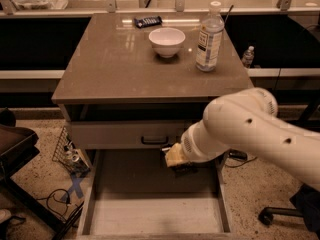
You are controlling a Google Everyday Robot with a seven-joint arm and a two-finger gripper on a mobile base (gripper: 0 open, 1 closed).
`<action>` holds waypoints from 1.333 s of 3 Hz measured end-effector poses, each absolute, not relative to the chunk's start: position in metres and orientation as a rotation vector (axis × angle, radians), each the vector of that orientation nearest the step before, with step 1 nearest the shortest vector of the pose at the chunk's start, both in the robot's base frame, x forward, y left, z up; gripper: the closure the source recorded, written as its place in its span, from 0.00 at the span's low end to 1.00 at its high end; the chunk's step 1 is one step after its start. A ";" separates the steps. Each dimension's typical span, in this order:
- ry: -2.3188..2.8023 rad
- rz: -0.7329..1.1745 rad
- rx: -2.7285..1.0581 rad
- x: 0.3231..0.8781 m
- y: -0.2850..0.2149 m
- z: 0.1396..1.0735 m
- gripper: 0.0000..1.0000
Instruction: Place rxbar chocolate into middle drawer
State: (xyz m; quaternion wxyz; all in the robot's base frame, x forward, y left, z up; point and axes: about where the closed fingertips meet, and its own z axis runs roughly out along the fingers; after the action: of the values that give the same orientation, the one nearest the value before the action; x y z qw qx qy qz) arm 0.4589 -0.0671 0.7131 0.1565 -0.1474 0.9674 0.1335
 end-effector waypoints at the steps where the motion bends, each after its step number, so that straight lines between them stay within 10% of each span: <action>1: 2.723 0.330 -0.514 0.450 -0.068 0.655 1.00; 4: 2.699 0.428 -0.446 0.442 -0.086 0.502 1.00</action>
Offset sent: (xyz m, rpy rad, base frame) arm -0.0170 -0.0107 -0.1737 0.0166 -0.1826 0.0881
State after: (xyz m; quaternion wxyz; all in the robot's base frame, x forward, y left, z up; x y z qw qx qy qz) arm 0.4420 -0.0856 0.5015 0.1852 -0.1582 0.9579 0.1518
